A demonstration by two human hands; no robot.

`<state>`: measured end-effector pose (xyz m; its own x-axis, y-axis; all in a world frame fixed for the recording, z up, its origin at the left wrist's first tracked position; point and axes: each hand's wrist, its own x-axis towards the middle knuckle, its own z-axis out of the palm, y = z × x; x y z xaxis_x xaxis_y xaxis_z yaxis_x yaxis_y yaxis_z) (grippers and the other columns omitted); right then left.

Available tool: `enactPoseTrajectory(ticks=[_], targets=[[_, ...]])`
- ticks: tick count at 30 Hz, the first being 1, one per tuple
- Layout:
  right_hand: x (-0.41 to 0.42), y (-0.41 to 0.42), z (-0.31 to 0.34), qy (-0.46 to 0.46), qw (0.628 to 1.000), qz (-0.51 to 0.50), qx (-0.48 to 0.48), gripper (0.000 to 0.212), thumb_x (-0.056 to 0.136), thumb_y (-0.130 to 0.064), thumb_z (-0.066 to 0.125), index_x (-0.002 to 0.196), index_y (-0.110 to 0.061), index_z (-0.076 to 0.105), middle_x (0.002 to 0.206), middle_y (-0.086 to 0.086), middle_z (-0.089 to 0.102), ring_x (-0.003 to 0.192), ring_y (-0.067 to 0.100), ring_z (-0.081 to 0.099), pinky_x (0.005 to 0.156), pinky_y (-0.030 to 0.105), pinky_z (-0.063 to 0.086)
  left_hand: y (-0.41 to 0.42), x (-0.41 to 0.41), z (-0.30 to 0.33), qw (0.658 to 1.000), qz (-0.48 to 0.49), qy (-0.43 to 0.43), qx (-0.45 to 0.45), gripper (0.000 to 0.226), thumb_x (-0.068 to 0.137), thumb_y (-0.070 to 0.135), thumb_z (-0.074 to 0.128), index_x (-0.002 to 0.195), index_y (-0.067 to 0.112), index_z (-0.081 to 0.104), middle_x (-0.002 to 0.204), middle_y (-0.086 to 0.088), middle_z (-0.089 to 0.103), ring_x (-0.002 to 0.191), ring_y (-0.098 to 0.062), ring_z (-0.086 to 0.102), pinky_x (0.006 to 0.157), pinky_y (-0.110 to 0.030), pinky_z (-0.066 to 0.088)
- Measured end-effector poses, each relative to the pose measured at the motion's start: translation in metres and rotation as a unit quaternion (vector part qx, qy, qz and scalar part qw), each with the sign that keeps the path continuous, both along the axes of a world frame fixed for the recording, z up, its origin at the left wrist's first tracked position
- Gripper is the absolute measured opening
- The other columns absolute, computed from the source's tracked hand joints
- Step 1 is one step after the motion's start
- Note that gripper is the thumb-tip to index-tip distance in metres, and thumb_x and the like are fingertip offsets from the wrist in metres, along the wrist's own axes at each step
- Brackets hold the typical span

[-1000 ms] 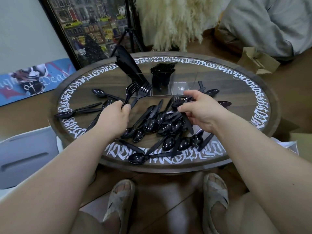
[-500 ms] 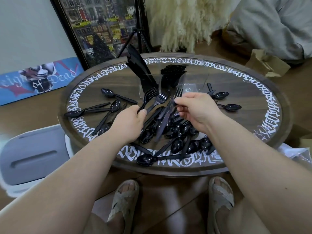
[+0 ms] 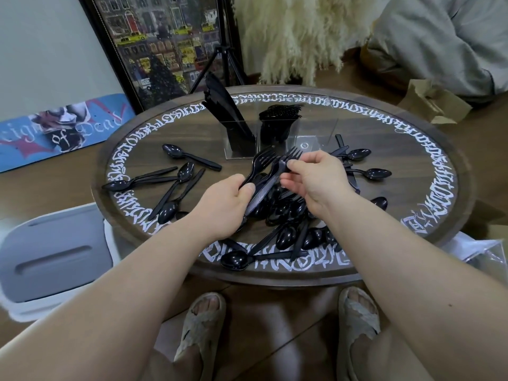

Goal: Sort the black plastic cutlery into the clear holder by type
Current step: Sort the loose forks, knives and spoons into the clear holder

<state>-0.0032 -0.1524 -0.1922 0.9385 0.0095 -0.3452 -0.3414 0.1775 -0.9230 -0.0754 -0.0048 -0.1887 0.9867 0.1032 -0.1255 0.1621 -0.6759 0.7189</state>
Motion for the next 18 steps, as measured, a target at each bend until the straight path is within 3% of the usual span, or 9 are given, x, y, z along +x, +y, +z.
enactPoseTrajectory(ticks=[2, 6, 11, 15, 18], targets=[[0.0006, 0.0000, -0.0011, 0.008, 1.000, -0.009, 0.012, 0.018, 0.091, 0.002, 0.058, 0.086, -0.012, 0.047, 0.099, 0.019, 0.060, 0.055, 0.016, 0.065, 0.053, 0.023, 0.055, -0.0009, 0.0005, -0.0002, 1.000, -0.001, 0.004, -0.019, 0.029, 0.101, 0.025, 0.037, 0.080, 0.005, 0.042, 0.069, -0.008, 0.046, 0.063, -0.020, 0.042, 0.057, -0.032, 0.031], [-0.0005, 0.0026, -0.0039, -0.005, 1.000, -0.025, 0.005, 0.020, 0.091, 0.002, 0.057, 0.085, -0.013, 0.045, 0.101, 0.019, 0.057, 0.058, 0.016, 0.063, 0.052, 0.022, 0.054, -0.0038, -0.0010, -0.0007, 0.998, -0.003, 0.013, -0.057, 0.029, 0.101, 0.025, 0.036, 0.076, 0.013, 0.044, 0.060, 0.001, 0.057, 0.042, -0.001, 0.042, 0.055, -0.026, 0.034], [-0.0028, 0.0056, -0.0025, 0.000, 0.999, -0.027, 0.016, 0.023, 0.091, 0.004, 0.056, 0.092, -0.016, 0.045, 0.097, 0.012, 0.055, 0.061, 0.015, 0.063, 0.053, 0.022, 0.055, -0.0072, 0.0007, -0.0027, 0.999, 0.002, 0.002, -0.051, 0.028, 0.100, 0.025, 0.039, 0.074, 0.014, 0.038, 0.056, 0.003, 0.047, 0.044, -0.006, 0.040, 0.052, -0.026, 0.032], [-0.0053, 0.0016, -0.0005, -0.084, 0.985, 0.033, -0.147, 0.046, 0.092, 0.001, 0.053, 0.131, -0.021, 0.045, 0.090, 0.003, 0.056, 0.064, 0.014, 0.061, 0.063, 0.028, 0.057, -0.0039, 0.0006, -0.0012, 1.000, -0.003, -0.006, -0.024, 0.030, 0.101, 0.025, 0.039, 0.072, 0.015, 0.036, 0.059, 0.002, 0.044, 0.052, -0.014, 0.036, 0.055, -0.031, 0.029], [-0.0031, -0.0002, -0.0037, -0.153, 0.954, 0.053, -0.253, 0.038, 0.096, -0.009, 0.047, 0.132, -0.019, 0.053, 0.077, -0.005, 0.059, 0.070, 0.015, 0.064, 0.080, 0.041, 0.058, -0.0019, -0.0005, 0.0007, 1.000, -0.006, -0.017, 0.000, 0.029, 0.101, 0.027, 0.038, 0.077, 0.010, 0.039, 0.065, -0.004, 0.047, 0.057, -0.018, 0.039, 0.059, -0.033, 0.033]])
